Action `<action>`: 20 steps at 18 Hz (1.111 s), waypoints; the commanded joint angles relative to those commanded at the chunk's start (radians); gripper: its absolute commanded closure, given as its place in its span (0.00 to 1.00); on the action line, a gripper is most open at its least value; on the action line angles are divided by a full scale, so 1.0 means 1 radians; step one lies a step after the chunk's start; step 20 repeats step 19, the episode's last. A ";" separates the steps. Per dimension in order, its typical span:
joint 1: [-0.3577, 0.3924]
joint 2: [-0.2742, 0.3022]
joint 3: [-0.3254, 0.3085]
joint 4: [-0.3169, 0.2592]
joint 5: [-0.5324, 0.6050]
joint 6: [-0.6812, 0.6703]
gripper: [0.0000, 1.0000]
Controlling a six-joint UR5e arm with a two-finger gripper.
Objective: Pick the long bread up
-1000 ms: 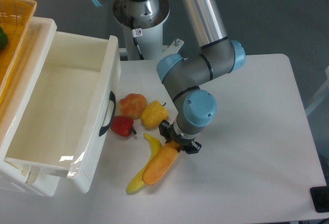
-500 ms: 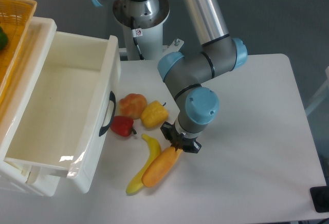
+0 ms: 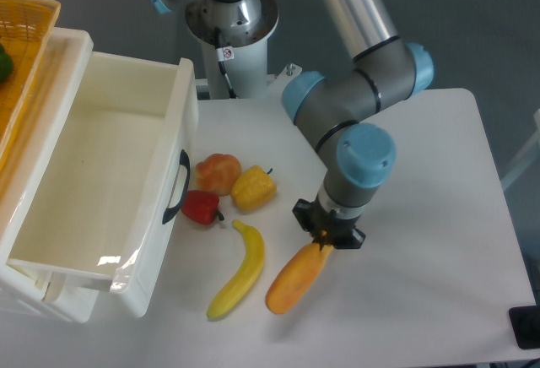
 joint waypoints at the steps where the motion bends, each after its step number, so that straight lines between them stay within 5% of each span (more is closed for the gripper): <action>1: 0.005 0.009 0.000 -0.002 0.005 0.034 1.00; 5: 0.049 0.026 0.026 -0.023 0.029 0.150 1.00; 11: 0.049 0.037 0.146 -0.132 0.083 0.241 1.00; 15: 0.048 0.061 0.147 -0.207 0.155 0.253 1.00; 20: 0.034 0.061 0.141 -0.210 0.173 0.252 1.00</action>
